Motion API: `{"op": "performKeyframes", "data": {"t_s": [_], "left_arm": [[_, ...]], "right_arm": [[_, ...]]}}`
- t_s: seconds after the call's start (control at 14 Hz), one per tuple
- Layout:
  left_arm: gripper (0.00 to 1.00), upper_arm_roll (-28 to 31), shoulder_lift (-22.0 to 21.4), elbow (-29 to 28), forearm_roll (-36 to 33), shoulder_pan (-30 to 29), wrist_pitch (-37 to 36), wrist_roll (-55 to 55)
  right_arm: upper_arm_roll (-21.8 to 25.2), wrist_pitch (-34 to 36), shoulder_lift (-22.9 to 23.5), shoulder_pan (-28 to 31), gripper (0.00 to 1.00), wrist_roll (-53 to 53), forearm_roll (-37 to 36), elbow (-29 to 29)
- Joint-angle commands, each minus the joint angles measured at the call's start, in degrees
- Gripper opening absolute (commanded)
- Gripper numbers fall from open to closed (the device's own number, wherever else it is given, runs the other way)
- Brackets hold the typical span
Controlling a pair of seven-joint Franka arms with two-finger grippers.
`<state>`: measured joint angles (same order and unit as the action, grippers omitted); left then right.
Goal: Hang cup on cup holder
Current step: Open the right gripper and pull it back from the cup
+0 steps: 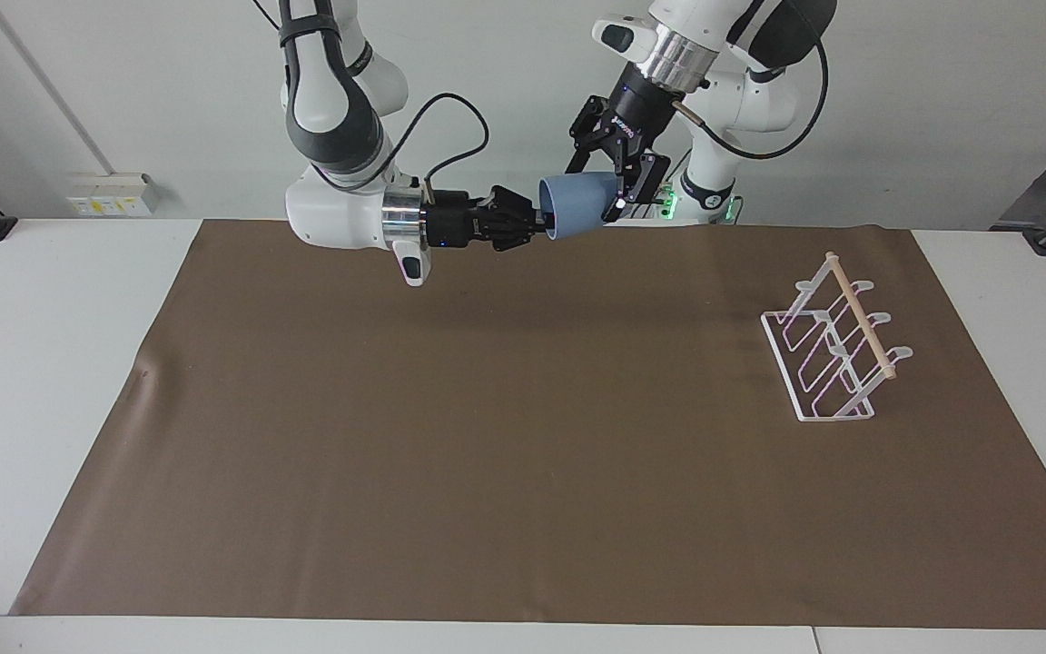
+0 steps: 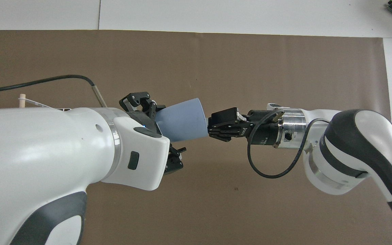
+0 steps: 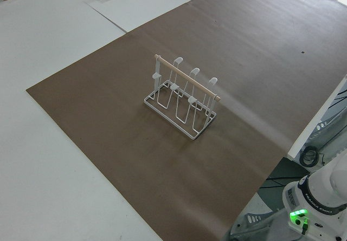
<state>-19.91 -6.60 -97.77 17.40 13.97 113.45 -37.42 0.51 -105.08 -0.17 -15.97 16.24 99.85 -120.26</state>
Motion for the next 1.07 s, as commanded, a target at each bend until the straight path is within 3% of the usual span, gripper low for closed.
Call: {"op": "performKeyframes", "data": {"t_s": [0.0,0.71,0.78,0.85,0.93,1.0], "left_arm": [[1.0,0.23,-1.31,-2.07,-0.53,1.14,-0.16,1.56],[1.0,0.14,-1.39,-2.07,-0.53,1.58,1.68,3.76],[0.92,0.14,-1.39,-2.07,-0.53,1.58,1.95,3.67],[0.35,0.14,-1.31,-2.07,-0.53,1.58,2.12,3.76],[0.0,0.14,-1.31,-2.07,-0.53,1.58,2.3,3.76],[0.0,0.14,-1.31,-2.07,-0.53,1.58,2.3,3.84]], "right_arm": [[-0.51,0.14,0.52,1.47,0.0,1.33,0.0,1.17],[-0.51,-0.04,0.52,1.38,0.0,1.33,0.0,1.08],[-0.51,-0.04,0.52,1.38,0.0,1.33,0.0,1.08],[-0.51,-0.04,0.52,1.29,0.0,1.33,0.0,1.08],[-0.51,-0.04,0.52,1.29,0.0,1.33,0.0,1.08],[-0.51,-0.13,0.52,1.29,0.0,1.33,0.0,1.08]]}}
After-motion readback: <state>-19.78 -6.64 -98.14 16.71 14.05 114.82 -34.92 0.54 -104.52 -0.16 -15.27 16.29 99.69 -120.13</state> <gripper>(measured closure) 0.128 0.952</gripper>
